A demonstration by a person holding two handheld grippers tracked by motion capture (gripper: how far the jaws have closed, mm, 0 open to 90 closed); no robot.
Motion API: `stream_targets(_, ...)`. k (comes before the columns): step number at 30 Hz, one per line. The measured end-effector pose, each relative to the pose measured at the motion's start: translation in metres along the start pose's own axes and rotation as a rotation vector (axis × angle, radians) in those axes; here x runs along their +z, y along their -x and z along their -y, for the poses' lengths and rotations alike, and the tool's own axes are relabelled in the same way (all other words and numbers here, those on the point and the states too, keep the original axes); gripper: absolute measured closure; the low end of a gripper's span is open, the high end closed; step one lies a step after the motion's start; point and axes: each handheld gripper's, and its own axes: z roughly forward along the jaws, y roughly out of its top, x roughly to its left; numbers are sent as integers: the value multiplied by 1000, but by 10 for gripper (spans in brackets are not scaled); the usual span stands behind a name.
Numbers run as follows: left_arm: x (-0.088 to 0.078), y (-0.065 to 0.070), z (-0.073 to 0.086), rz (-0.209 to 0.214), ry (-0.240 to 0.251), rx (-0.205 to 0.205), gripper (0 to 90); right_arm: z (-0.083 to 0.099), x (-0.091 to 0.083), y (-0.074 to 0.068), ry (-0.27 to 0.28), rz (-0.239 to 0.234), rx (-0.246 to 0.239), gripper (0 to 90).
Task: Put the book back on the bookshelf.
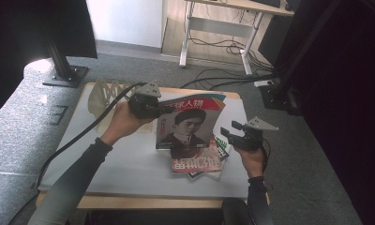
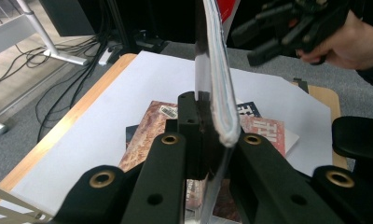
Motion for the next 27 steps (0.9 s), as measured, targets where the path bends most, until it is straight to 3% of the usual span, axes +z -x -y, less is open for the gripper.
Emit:
stream_targets(1,0,0,0,2,-1,-2,859,8,5,0,-45,22,-1,301)
stream_targets(5,0,-1,0,6,-4,-1,859,22,11,2,-109,55,-12,259)
stream_targets(10,1,-3,0,11,-3,-23,859,51,20,11,-180,97,42,193)
stream_targets(13,1,-1,0,-22,-14,-3,857,59,22,14,-201,115,53,153)
stream_targets(17,0,0,0,-40,-23,-6,857,78,26,18,-239,156,81,133)
stream_targets(27,-2,-4,0,-27,-11,-30,862,96,27,25,-299,168,90,136)
